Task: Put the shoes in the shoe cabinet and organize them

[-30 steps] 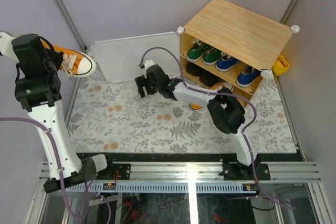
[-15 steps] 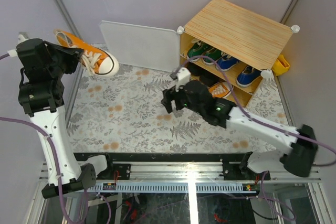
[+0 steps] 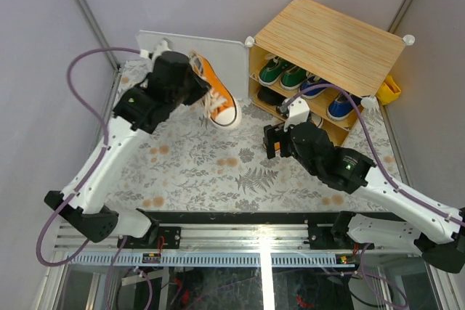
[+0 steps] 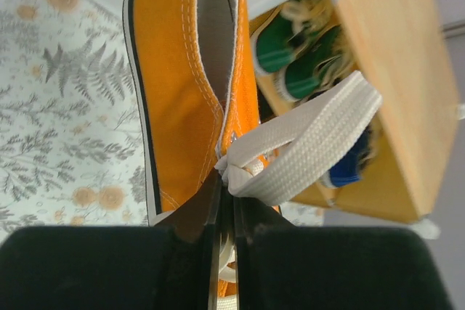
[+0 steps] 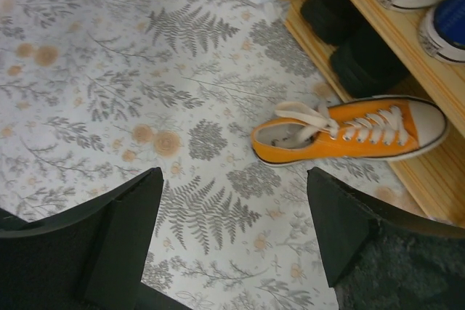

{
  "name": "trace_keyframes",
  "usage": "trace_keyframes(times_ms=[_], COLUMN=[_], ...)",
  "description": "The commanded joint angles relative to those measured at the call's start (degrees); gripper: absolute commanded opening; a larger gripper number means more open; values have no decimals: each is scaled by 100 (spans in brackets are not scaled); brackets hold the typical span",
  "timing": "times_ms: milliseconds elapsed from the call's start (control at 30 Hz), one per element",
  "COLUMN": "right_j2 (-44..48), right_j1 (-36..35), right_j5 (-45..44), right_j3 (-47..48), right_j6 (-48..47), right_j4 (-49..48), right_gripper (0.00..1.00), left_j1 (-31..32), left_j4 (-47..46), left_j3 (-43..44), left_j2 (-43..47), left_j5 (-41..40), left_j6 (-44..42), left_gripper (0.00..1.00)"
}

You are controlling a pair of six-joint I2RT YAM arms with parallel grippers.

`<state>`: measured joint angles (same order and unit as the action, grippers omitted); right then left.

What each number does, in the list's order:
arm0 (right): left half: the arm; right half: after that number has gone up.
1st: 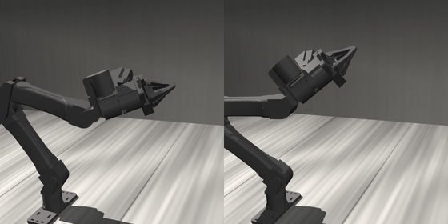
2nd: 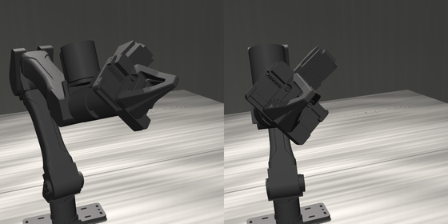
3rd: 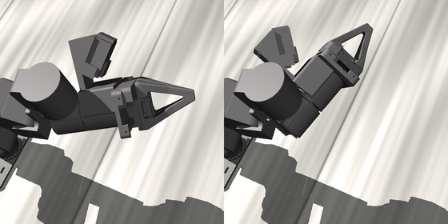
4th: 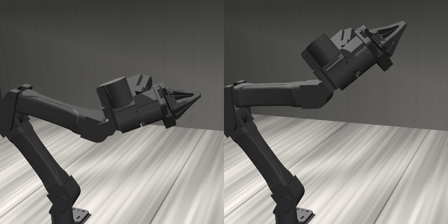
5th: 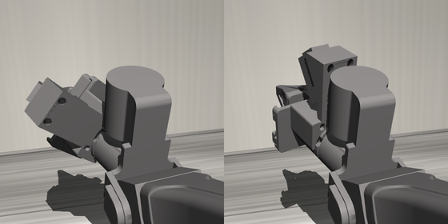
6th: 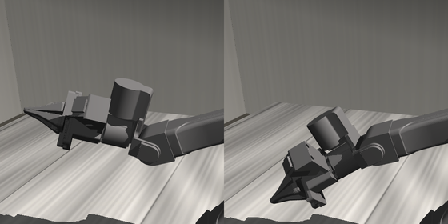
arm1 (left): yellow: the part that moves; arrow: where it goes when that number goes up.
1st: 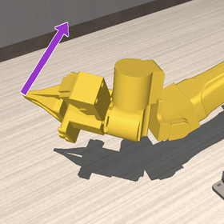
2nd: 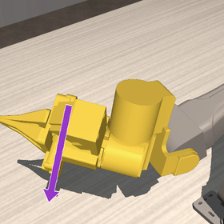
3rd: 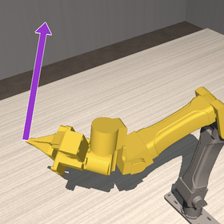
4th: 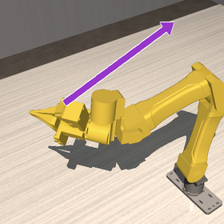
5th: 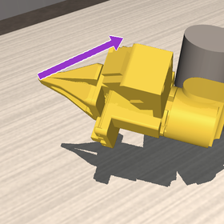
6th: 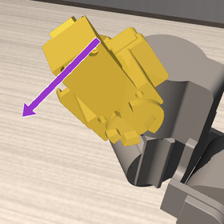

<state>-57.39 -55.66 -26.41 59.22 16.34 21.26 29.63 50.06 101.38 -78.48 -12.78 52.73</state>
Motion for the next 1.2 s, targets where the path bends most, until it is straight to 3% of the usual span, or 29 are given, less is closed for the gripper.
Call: trace_keyframes(times_ms=[0,200,367,600,733,867,1033,1100,1167], right_j2=[432,970,1389,1687,1798,1732,1708,1721,1683], right_j1=[11,14,8,11,9,14,11,10,12], right_j5=[-889,-1276,-1313,-1475,-1554,-1485,-1427,-1382,-1339], right_j3=[296,379,230,217,188,165,75,0,-68], right_j6=[233,601,884,1105,1147,1206,1303,1301,1304], right_j4=[865,1646,2040,2644,2716,2820,2815,2717,2629], right_gripper=[87,88,89,90,91,92,93,94,94], left_j1=[664,1770,2246,2930,3066,3067,3083,3089,3088], left_j4=[-1159,-1740,-2169,-1592,-1620,-1853,-2008,-1950,-1807], left_j3=[-873,-2329,-3130,-3045,-2612,-2364,-2536,-2641,-2778], left_j2=[40,-281,-841,-1861,-2584,-3052,-2897,-2684,-2439], left_j5=[-1083,-1720,-1870,-1915,-1607,-1171,-1093,-1193,-1200], left_j6=[326,1319,2633,4756,4943,4620,4032,3524,3130], left_gripper=[0,0,0,0,0,32,82,94,100])
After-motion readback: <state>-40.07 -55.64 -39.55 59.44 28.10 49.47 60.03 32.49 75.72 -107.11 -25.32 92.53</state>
